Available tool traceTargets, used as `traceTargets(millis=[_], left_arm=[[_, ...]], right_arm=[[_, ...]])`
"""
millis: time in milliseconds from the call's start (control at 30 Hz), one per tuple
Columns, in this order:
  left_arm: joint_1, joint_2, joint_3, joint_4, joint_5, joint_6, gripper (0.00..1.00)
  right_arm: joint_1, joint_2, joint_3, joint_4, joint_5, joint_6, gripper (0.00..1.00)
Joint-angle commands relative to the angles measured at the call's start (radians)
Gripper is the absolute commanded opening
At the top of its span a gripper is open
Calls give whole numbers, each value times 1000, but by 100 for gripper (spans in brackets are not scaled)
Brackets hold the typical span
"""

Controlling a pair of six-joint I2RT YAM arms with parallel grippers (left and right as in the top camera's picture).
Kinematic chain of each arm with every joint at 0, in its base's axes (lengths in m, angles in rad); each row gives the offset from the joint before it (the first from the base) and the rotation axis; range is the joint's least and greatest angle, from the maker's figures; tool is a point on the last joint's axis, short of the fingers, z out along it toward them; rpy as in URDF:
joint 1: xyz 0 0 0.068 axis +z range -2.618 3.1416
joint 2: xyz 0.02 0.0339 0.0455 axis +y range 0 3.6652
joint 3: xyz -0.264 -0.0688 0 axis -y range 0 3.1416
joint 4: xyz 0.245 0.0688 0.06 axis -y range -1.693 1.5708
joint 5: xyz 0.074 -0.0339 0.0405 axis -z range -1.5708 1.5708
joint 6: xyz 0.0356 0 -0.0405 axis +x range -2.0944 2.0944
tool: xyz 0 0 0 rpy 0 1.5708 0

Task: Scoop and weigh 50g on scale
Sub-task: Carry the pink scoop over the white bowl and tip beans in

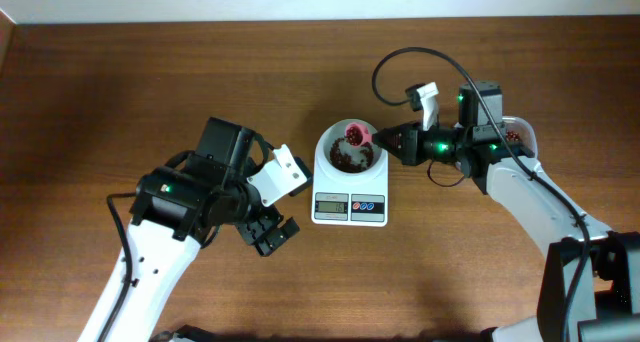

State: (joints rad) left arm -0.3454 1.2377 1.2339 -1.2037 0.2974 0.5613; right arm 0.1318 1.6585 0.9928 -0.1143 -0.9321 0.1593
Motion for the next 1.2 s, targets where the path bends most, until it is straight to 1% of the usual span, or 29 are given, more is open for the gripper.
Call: traceTargets(millis=[0,33,133,200,267,300,333,367,400,433,500,567,600,633,700,733,767,800,833,867,900,933,967,1000,1033,1067,1100,1133,1167], left_arm=[[3,-6,-3,2,13,16,99],[3,-6,-3,2,13,16,99],[3,-6,-3,2,13,16,99],[3,-6,-3,2,13,16,99],[3,-7,-3,2,13,16,99],[3,-6,-3,2,13,16,99],[3,-6,-3,2,13,16,99],[3,-6,-3,2,13,16,99],[3,-6,-3,2,13,16,99],[3,-6,-3,2,13,16,99],[3,-6,-3,2,13,16,99],[3,-6,-3,2,13,16,99],[3,-6,-3,2,13,16,99],[3,-6,-3,2,13,16,99],[3,-6,-3,2,13,16,99],[3,-6,-3,2,13,16,99],[3,-6,-3,2,13,16,99],[3,-6,-3,2,13,16,99],[3,-6,-3,2,13,16,99],[3,-6,-3,2,13,16,99],[3,-6,-3,2,13,16,99],[3,-6,-3,2,13,16,99],[3,-6,-3,2,13,16,99],[3,-6,-3,2,13,16,99],[3,-6,-3,2,13,16,99],[3,-6,-3,2,13,16,99],[3,-6,-3,2,13,16,99],[3,-6,-3,2,13,16,99],[3,-6,-3,2,13,16,99]], right_arm=[[8,-18,0,-11,37,-134,4],[8,-18,0,-32,142,-101,4],[8,-18,0,-2,-75,-198,4],[8,-18,0,-32,164,-127,4],[8,-18,0,-13,-27,-184,4],[8,-18,0,-1,-44,-233,4],[8,-18,0,-26,132,-150,4],[8,-18,0,-27,91,-138,4],[8,-18,0,-7,-62,-190,4],[8,-18,0,9,-99,-246,4],[8,-18,0,-37,163,-138,4],[8,-18,0,-30,-69,-248,4],[8,-18,0,-35,14,-267,4],[8,-18,0,-64,165,-169,4],[8,-18,0,-40,-71,-282,4],[10,-18,0,-45,42,-285,4],[10,-18,0,-63,192,-188,4],[12,-18,0,-67,108,-178,4],[12,-18,0,-33,-100,-295,4],[13,-18,0,-30,-54,-319,4],[13,-18,0,-58,203,-194,4],[13,-18,0,-69,178,-162,4],[13,-18,0,-49,-31,-270,4],[13,-18,0,-44,-24,-335,4],[13,-18,1,-64,153,-251,4],[13,-19,1,-69,143,-193,4],[13,-19,0,-39,-79,-280,4],[13,-18,0,-26,-61,-329,4],[13,-18,1,-51,140,-230,4]])
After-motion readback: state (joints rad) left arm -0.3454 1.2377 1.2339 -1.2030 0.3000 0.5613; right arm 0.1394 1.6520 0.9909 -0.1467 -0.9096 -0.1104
